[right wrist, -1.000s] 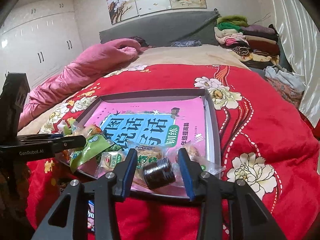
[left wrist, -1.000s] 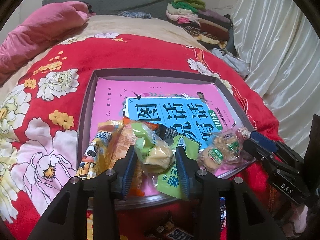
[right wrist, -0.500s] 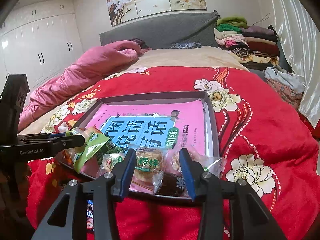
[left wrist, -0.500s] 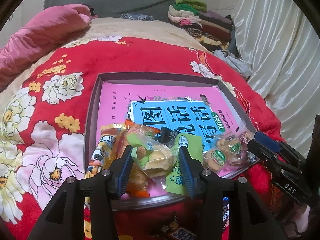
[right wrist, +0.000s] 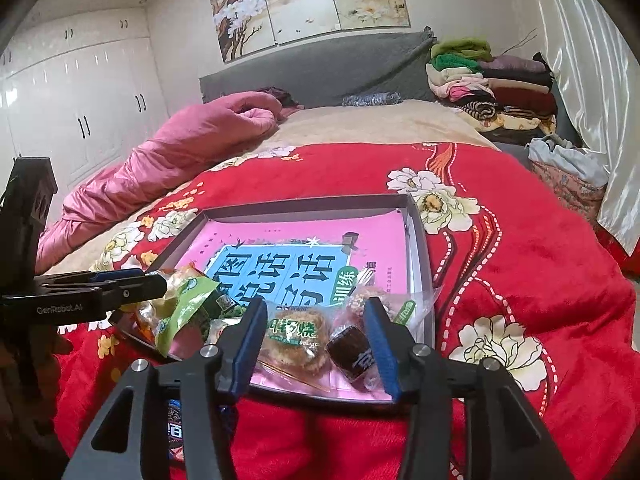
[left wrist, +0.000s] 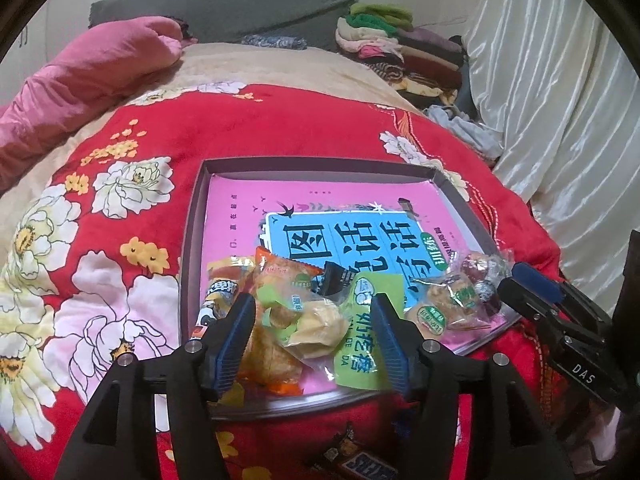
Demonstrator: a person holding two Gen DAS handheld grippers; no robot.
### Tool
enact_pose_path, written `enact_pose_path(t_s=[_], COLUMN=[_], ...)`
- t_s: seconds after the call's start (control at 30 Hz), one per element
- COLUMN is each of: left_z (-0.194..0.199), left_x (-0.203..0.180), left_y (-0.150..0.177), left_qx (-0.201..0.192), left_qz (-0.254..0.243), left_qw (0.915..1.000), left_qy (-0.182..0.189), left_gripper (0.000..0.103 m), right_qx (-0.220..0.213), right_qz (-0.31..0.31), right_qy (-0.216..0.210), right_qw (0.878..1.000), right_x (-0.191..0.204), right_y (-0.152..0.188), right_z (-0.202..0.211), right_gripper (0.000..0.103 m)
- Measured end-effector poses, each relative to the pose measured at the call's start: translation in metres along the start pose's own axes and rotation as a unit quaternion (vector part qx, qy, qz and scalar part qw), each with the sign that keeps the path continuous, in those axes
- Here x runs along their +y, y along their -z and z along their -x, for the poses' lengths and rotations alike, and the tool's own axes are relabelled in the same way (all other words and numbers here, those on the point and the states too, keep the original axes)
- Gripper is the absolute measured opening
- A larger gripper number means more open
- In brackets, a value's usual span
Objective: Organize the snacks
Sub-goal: 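Open both grippers to release the bag and candy in the tray, then move both grippers back from the tray to the remaining snacks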
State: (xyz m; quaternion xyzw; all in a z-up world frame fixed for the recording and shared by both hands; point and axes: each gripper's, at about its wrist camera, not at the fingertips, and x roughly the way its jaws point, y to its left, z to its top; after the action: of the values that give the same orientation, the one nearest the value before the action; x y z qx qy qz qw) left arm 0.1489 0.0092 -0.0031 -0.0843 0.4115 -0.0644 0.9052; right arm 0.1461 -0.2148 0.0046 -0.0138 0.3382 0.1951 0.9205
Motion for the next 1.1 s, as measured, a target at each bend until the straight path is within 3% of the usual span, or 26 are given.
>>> enact_pose_path(t_s=[0.2, 0.33, 0.6, 0.9, 1.1], left_z=[0.007, 0.011, 0.022, 0.037, 0.043], left_x=[-0.001, -0.001, -0.002, -0.002, -0.006], left_y=[-0.003, -0.004, -0.006, 0.001, 0.011], left_qx=[-0.005, -0.009, -0.014, 0.001, 0.015], left_qz=[0.005, 0.009, 0.011, 0.022, 0.015], left_qw=[1.0, 0.9999, 0.9996, 0.9994, 0.9997], left_qy=[0.006, 0.011, 0.022, 0.027, 0.01], left_gripper=[0.07, 0.073, 0.079, 0.08, 0.08], right_qx=[-0.006, -0.01, -0.013, -0.021, -0.014], right_qz=[-0.002, -0.005, -0.009, -0.004, 0.003], right_qy=[-0.005, -0.012, -0.022, -0.039, -0.052], right_qw=[1.0, 1.0, 1.0, 0.999, 0.999], right_x=[0.0, 0.0, 0.001, 0.007, 0.016], right_y=[-0.002, -0.003, -0.004, -0.004, 0.001], right_z=[0.003, 0.005, 0.007, 0.018, 0.026], right_gripper=[0.054, 0.063, 0.067, 0.073, 0.074])
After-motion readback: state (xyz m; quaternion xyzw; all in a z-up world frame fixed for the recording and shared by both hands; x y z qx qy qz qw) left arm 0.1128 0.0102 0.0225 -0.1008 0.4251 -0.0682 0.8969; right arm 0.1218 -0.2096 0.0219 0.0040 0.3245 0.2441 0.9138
